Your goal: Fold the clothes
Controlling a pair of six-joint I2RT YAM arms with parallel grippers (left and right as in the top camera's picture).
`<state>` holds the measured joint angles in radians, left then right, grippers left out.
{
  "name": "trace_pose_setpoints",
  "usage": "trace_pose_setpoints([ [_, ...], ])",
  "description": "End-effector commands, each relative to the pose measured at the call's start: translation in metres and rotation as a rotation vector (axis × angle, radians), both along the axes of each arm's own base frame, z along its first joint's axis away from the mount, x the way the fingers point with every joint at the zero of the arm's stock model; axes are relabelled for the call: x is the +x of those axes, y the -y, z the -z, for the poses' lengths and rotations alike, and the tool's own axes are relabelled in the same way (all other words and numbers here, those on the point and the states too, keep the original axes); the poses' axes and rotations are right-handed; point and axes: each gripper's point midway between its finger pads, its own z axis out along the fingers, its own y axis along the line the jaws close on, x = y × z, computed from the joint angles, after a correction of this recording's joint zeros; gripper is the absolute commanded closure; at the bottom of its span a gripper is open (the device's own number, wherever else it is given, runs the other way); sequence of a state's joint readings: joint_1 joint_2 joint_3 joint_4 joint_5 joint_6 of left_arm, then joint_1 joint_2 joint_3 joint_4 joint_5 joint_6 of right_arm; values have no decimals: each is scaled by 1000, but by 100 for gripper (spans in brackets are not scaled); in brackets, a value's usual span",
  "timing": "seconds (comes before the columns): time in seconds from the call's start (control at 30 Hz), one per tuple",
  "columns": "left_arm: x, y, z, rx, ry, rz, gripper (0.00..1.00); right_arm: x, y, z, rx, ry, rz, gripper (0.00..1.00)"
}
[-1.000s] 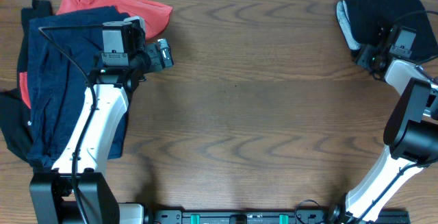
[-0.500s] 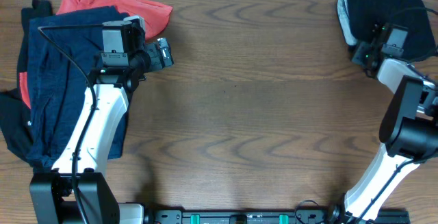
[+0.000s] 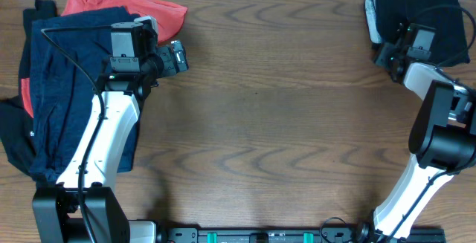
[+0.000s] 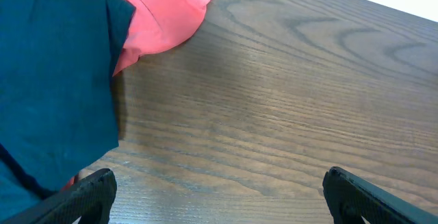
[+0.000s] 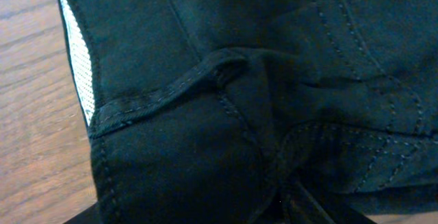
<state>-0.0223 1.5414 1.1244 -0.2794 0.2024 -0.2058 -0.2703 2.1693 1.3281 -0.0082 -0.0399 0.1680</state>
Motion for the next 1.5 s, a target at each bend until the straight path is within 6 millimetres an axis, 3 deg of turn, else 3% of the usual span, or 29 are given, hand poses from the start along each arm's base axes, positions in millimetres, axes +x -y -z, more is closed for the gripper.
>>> trace_pose_setpoints([
  [0.0, 3, -3, 1, 16, 6, 0, 2, -23, 20, 36, 37, -80, 61, 42],
  [0.3, 3, -3, 1, 16, 6, 0, 2, -22, 16, 35, 24, -79, 13, 36],
  [0.4, 3, -3, 1, 16, 6, 0, 2, -21, 14, 35, 18, -78, 4, 26],
  [0.47, 3, -2, 1, 15, 6, 0, 2, -19, 15, 31, 9, -74, -4, 14],
  [0.53, 3, -2, 1, 15, 5, 0, 2, -19, 15, 20, 0, -64, -11, 1],
  [0.57, 3, -2, 1, 15, 5, 0, 2, -18, 15, 10, -3, -55, -11, 1],
  [0.67, 0, -3, 3, 16, -10, 0, 2, -18, 15, -38, -33, -3, -25, 1],
  [0.87, -1, -3, 4, 16, -14, 0, 2, -38, 5, -172, -90, 169, -28, 1],
  [1.13, -1, -3, 4, 16, -14, 0, 2, -101, -66, -353, -85, 550, -222, 1],
  [1.3, -1, -3, 4, 16, -14, 0, 2, -158, -127, -430, 56, 765, -431, 1],
  [1.47, -1, -3, 4, 16, -14, 0, 2, -204, -148, -468, 41, 873, -500, 1],
])
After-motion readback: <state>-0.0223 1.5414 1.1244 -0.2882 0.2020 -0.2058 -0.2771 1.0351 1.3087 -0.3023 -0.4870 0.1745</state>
